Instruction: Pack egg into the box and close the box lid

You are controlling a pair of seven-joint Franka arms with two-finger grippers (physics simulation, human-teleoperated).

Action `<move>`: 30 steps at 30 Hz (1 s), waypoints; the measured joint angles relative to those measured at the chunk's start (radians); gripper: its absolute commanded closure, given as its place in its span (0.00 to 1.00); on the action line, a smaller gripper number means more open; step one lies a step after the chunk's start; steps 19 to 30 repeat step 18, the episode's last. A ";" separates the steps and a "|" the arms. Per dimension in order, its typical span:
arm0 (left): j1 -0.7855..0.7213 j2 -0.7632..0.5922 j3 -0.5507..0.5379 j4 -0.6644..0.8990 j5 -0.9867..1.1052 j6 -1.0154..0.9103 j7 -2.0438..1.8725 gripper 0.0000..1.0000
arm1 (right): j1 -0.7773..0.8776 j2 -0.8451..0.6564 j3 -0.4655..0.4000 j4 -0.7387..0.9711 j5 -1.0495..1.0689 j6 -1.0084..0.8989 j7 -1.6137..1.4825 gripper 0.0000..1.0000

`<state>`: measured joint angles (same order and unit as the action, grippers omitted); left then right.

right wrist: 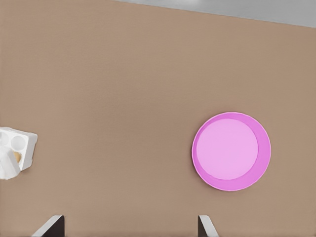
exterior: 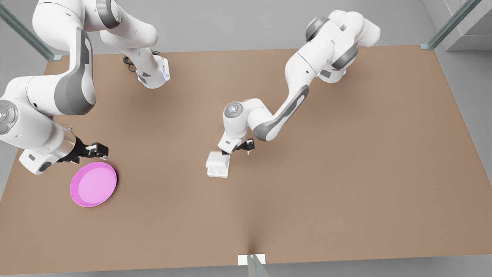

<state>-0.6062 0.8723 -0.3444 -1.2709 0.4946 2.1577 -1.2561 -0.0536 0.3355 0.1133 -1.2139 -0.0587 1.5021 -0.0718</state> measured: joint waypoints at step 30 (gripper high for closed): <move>0.465 -0.576 0.364 -0.178 -0.485 -0.533 0.528 0.00 | -0.012 -0.042 0.000 -0.001 -0.007 -0.009 -0.013 0.00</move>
